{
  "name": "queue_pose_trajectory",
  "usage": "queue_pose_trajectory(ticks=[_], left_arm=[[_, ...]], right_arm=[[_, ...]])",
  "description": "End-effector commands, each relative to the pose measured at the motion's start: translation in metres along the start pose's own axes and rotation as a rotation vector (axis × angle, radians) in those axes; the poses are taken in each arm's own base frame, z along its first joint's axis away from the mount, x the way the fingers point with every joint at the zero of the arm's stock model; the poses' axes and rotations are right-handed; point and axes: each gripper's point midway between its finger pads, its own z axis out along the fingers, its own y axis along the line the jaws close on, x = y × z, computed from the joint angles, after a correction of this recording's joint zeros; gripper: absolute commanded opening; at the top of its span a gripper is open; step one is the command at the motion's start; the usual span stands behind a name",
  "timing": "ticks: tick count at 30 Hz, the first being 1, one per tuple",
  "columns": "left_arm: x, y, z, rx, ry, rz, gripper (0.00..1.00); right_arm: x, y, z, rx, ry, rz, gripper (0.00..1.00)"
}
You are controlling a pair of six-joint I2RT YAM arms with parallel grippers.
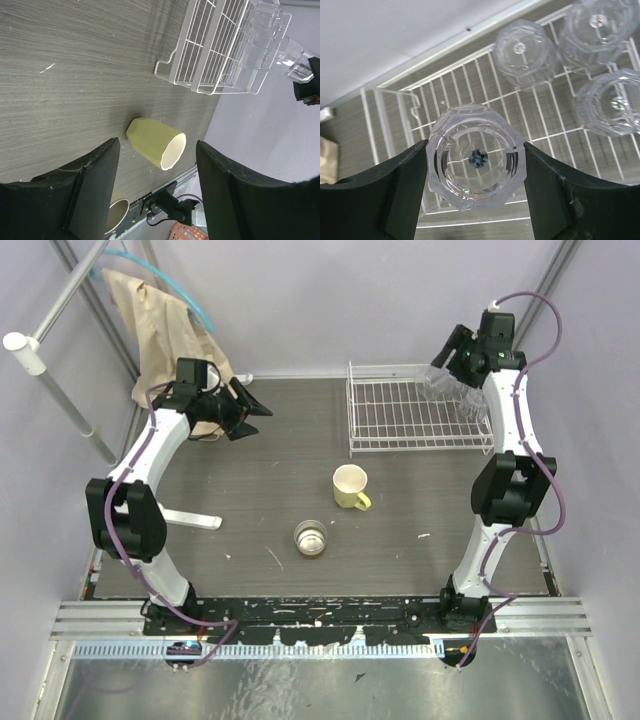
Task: Load the cups into the dish rack
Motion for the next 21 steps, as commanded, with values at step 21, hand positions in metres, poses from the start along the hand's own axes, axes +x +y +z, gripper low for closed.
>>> queue_pose_trajectory(ticks=[21], left_arm=[[-0.003,0.005,0.006,-0.024,0.018,0.010,0.70]], right_arm=[[-0.008,-0.053,0.014,0.302,-0.046,-0.242,0.27]])
